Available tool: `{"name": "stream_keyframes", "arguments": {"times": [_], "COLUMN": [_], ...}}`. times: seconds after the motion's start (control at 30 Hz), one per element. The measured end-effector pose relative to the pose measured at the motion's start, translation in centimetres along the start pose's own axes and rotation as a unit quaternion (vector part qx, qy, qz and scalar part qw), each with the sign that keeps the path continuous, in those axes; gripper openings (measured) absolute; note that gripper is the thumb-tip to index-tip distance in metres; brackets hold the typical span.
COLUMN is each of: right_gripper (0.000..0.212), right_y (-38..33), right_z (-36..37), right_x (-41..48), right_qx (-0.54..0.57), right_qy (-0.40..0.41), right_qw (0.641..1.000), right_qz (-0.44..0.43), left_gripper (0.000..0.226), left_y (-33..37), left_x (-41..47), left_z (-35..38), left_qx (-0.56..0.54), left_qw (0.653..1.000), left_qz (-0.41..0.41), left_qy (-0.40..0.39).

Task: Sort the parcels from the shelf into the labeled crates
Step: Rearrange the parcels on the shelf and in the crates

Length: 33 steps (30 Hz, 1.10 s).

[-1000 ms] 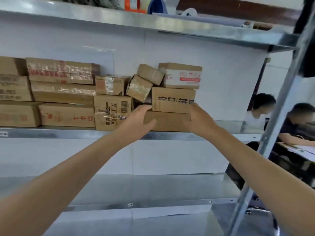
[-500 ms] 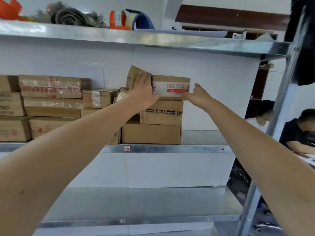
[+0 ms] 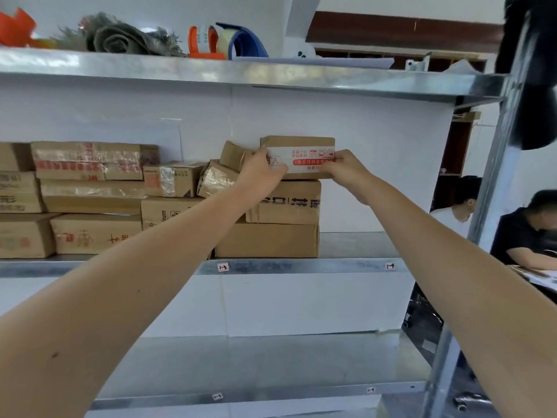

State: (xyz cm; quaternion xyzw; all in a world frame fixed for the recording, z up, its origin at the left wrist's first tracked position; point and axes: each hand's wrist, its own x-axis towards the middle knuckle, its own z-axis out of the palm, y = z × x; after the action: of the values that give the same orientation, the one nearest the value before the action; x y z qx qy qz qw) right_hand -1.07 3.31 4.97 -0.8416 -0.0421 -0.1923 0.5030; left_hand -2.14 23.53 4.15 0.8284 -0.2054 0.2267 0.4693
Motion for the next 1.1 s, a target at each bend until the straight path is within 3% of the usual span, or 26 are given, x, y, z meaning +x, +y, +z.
{"name": "stream_keyframes", "arguments": {"times": [0.2, 0.37, 0.6, 0.77, 0.93, 1.1], "right_gripper": [0.037, 0.014, 0.038, 0.032, 0.057, 0.051], "right_y": [-1.4, -3.1, -4.3, -4.6, -4.3, -5.2], "right_z": [-0.5, -0.8, 2.1, 6.0, 12.2, 20.4], "right_x": [-2.7, -6.3, -12.0, -14.6, -16.4, -17.4], "right_qx": [0.072, 0.116, 0.165, 0.165, 0.12, 0.124], "right_qy": [0.051, 0.109, 0.169, 0.122, 0.054, -0.045], "right_qw": [0.996, 0.986, 0.969, 0.974, 0.982, 0.977], "right_qz": [-0.011, -0.048, -0.067, -0.094, -0.134, -0.165], "left_gripper": [0.038, 0.008, 0.027, 0.031, 0.043, 0.028], "left_y": [0.9, 1.0, 1.0, -3.1, -7.6, -11.2], "left_x": [-0.5, -2.6, -7.5, -11.8, -17.2, -22.0], "left_z": [-0.5, -1.6, -4.4, -7.3, -11.5, -17.7], "left_qx": [-0.12, -0.232, -0.333, -0.359, -0.314, -0.247], "left_qw": [0.992, 0.969, 0.934, 0.916, 0.919, 0.928], "left_qz": [-0.041, -0.052, -0.051, -0.094, -0.11, -0.109], "left_qy": [0.004, 0.06, 0.119, 0.153, 0.212, 0.256]}}
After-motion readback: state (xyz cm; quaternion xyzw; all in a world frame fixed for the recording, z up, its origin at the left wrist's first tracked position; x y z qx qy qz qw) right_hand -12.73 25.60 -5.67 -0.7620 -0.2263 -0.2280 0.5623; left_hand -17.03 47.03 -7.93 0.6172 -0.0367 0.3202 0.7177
